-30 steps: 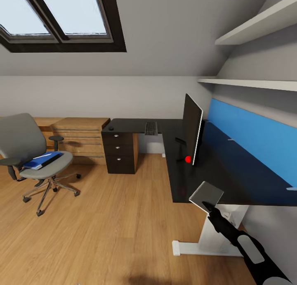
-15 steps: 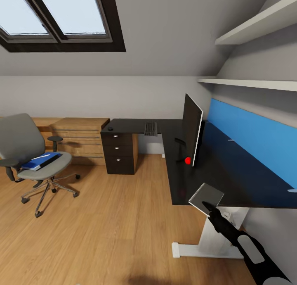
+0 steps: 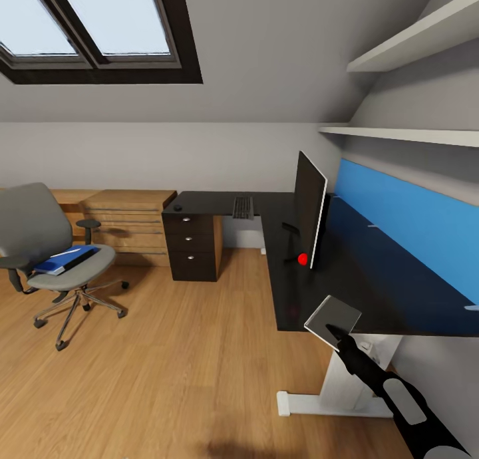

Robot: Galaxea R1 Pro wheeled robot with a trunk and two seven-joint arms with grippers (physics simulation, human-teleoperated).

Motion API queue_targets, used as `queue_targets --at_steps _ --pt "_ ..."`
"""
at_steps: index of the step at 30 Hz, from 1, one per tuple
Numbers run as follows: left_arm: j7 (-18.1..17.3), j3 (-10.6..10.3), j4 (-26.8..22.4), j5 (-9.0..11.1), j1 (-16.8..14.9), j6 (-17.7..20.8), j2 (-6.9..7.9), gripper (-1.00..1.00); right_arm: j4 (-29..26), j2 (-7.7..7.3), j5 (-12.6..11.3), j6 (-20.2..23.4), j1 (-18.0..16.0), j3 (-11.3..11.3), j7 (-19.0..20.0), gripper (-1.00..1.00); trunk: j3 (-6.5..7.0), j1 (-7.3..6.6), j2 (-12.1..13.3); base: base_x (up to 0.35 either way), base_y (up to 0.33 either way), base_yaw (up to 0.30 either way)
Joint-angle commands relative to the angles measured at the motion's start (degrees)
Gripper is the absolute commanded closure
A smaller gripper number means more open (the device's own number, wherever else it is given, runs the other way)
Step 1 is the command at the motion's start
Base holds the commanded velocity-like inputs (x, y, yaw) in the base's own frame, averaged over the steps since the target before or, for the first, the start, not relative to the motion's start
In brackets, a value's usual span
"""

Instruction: In the bedroom, organize the workspace by keeping the computer under the desk, ensuring the monitor is on the desk, placing the keyboard on the desk next to the monitor, placing the mouse on the desk next to the keyboard, moving the folder from the swivel chair onto the desk next to the mouse, stacking the notebook on top of the folder with the pen on top of the notebook, and positioning the swivel chair next to the desk.

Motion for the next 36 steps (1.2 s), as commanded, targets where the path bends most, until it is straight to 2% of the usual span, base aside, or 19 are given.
queue_targets --at_steps 1,8,9,31,36 --pt "-0.08 0.09 0.01 0.39 -0.03 -0.17 -0.03 -1.0 0.02 0.02 -0.38 0.49 -0.04 -0.19 0.07 -1.0 -0.06 0.0 -0.03 0.002 -0.001 0.0" --pt "-0.08 0.09 0.01 0.39 -0.03 -0.17 -0.02 -1.0 0.07 0.02 -0.33 0.49 -0.04 -0.19 0.01 -1.0 -0.06 0.0 -0.03 0.0 0.0 0.0" --pt "-0.08 0.09 0.01 0.39 -0.03 -0.17 -0.02 -1.0 0.08 0.02 -0.32 0.49 -0.04 -0.19 0.01 1.0 -0.06 0.0 -0.03 0.0 0.0 0.0" --pt "-0.08 0.07 0.01 0.31 -0.03 -0.17 -0.07 -1.0 0.09 0.02 -0.3 0.49 -0.04 -0.19 0.15 1.0 -0.06 0.0 -0.03 0.0 0.0 0.0" --pt "-0.08 0.06 0.01 0.31 -0.03 -0.17 -0.09 -1.0 0.09 0.02 -0.3 0.49 -0.04 -0.19 0.16 1.0 0.84 -1.1 1.98 0.0 0.0 0.0"
